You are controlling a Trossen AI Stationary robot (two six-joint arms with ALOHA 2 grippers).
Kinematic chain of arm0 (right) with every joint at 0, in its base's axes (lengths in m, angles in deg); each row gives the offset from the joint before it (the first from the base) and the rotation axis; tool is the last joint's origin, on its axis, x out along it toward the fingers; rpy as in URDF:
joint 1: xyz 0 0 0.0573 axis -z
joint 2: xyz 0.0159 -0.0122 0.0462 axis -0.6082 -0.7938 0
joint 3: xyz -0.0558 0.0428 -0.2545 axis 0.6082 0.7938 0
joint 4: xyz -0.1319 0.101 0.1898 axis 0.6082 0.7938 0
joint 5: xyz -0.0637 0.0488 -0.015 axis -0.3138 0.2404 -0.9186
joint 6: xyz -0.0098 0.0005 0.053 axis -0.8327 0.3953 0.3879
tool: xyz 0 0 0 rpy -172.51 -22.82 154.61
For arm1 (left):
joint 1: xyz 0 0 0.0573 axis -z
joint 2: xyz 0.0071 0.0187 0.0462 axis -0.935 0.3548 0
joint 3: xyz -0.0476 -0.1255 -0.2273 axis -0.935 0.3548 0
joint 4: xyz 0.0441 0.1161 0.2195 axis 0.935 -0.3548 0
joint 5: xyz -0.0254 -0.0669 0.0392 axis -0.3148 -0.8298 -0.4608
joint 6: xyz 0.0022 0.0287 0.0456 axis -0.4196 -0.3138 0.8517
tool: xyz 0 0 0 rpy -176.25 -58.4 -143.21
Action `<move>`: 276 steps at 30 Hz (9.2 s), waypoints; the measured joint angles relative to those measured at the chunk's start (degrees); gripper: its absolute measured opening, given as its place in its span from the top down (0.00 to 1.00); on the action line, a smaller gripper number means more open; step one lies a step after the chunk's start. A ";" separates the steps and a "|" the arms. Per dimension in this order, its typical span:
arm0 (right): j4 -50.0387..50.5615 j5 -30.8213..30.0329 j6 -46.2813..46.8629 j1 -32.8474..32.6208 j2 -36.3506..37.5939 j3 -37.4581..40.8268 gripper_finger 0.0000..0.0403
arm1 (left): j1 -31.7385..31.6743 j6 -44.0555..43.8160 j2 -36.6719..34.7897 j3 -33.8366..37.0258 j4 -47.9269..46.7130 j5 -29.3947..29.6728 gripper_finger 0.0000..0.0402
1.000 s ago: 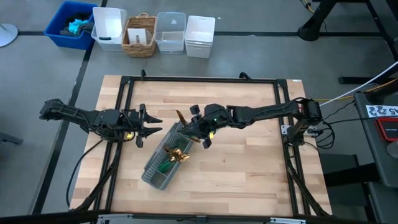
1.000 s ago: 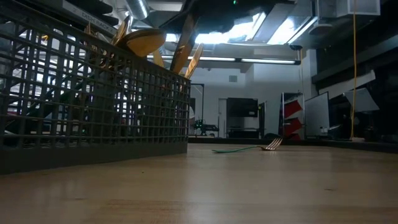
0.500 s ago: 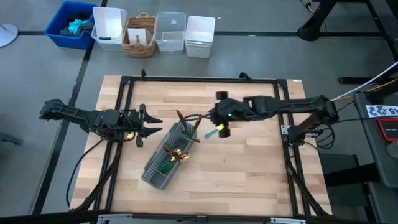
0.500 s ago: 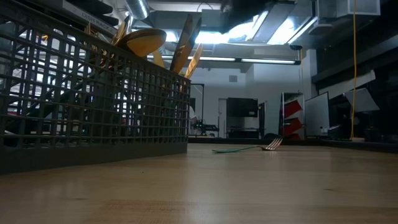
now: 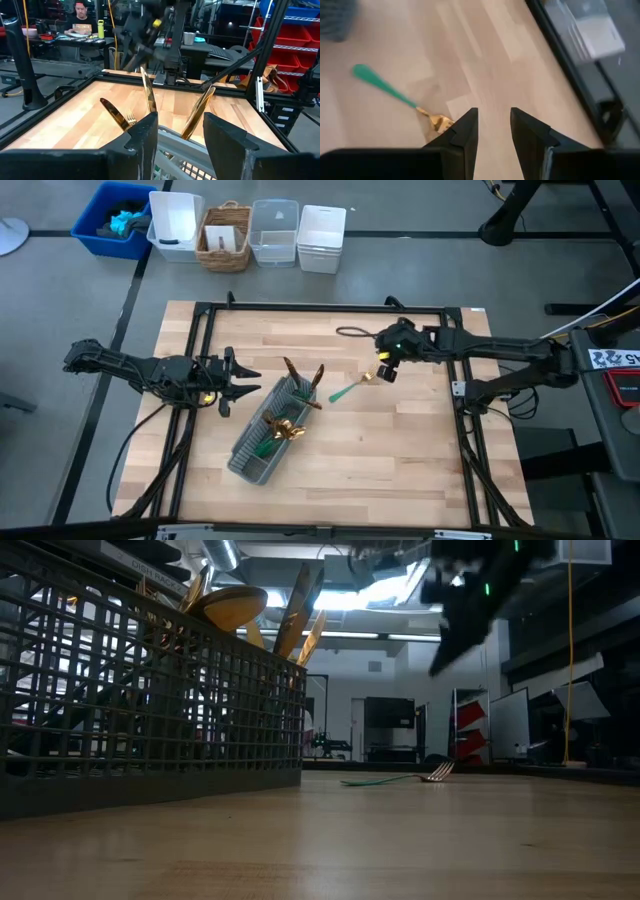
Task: Sort silverware
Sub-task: Put the green fork into the silverware basket, then return to Home Position
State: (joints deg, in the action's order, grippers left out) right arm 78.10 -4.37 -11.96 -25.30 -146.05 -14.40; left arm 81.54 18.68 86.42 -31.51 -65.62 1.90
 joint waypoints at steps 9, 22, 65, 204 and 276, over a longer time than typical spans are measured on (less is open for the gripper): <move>-20.68 6.04 18.59 8.24 -2.24 17.82 0.71 | 0.00 1.17 -0.02 0.00 0.00 0.19 0.63; -28.71 23.91 23.69 17.29 -7.87 22.54 0.71 | 0.00 1.92 0.00 0.00 -0.15 0.63 0.63; -27.41 44.08 34.30 17.04 -15.74 22.67 0.71 | 0.00 1.92 0.00 0.00 -0.17 0.63 0.63; 1.60 -3.67 -34.62 -7.70 -5.43 -29.13 0.70 | -1.01 21.46 -17.45 4.12 -3.12 6.45 0.63; -42.07 28.82 8.02 12.15 71.39 56.66 0.70 | -9.38 19.50 -26.43 18.25 -1.40 6.45 0.63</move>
State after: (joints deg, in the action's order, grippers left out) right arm 36.03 24.45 -3.94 -13.15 -74.67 42.26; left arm 72.16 38.17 59.99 -13.26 -67.02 8.34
